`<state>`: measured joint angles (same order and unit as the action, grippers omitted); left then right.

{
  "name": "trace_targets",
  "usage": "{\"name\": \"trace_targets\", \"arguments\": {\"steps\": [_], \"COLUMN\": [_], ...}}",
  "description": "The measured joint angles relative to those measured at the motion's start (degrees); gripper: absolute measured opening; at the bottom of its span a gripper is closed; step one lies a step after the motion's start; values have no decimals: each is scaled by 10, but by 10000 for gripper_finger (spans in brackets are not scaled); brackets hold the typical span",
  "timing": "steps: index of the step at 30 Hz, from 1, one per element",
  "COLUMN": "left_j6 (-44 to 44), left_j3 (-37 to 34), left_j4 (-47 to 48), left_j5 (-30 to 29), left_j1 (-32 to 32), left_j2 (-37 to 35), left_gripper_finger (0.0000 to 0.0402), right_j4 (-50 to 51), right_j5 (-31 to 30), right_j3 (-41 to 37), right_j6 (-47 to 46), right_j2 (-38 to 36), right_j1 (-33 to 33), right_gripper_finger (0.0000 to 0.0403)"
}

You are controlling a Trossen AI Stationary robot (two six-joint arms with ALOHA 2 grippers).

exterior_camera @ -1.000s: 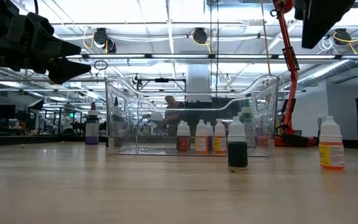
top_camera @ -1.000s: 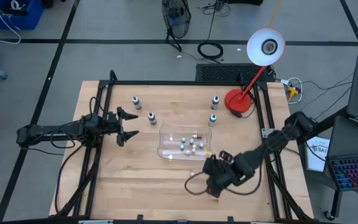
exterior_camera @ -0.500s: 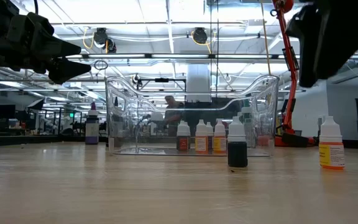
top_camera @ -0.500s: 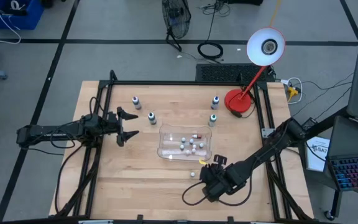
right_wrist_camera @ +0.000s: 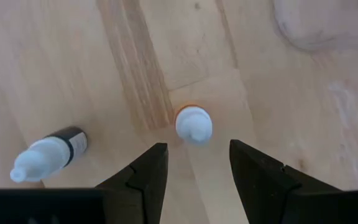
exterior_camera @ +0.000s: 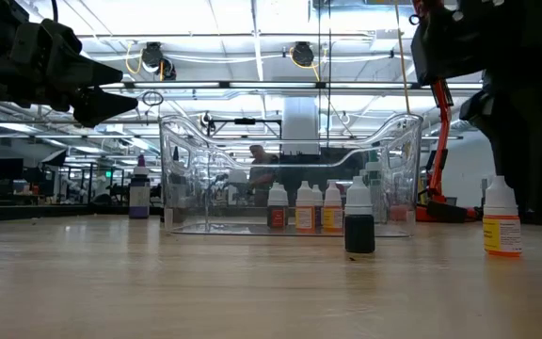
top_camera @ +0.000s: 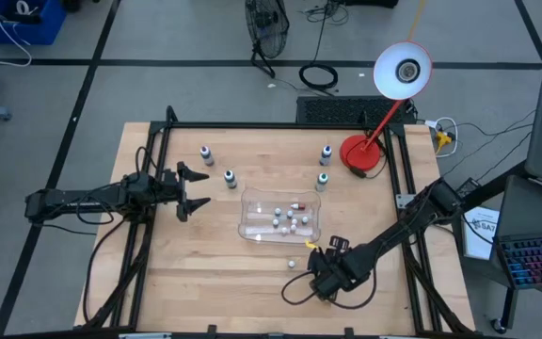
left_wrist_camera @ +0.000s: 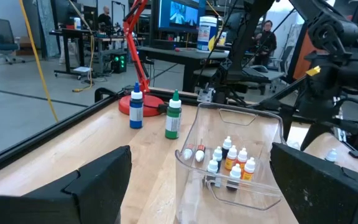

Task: Pick & Place food coloring
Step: Put the orange food coloring bottle into the transparent bin

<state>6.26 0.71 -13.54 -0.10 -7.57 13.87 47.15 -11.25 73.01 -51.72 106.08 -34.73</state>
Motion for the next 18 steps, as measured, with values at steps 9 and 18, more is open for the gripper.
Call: {"name": "trace_targets", "arguments": {"steps": [9, 18], "left_j6": [0, 0], "left_j3": [0, 0], "left_j4": [0, 0], "left_j5": [0, 0], "left_j1": [0, 0], "left_j2": [0, 0], "left_gripper_finger": [379, 379], "right_j4": [-33, -37], "right_j5": [9, 8], "right_j3": [-1, -1], "right_j6": [16, 34], "right_j2": [0, 0], "right_j1": [4, 21], "right_gripper_finger": [160, 160]}}
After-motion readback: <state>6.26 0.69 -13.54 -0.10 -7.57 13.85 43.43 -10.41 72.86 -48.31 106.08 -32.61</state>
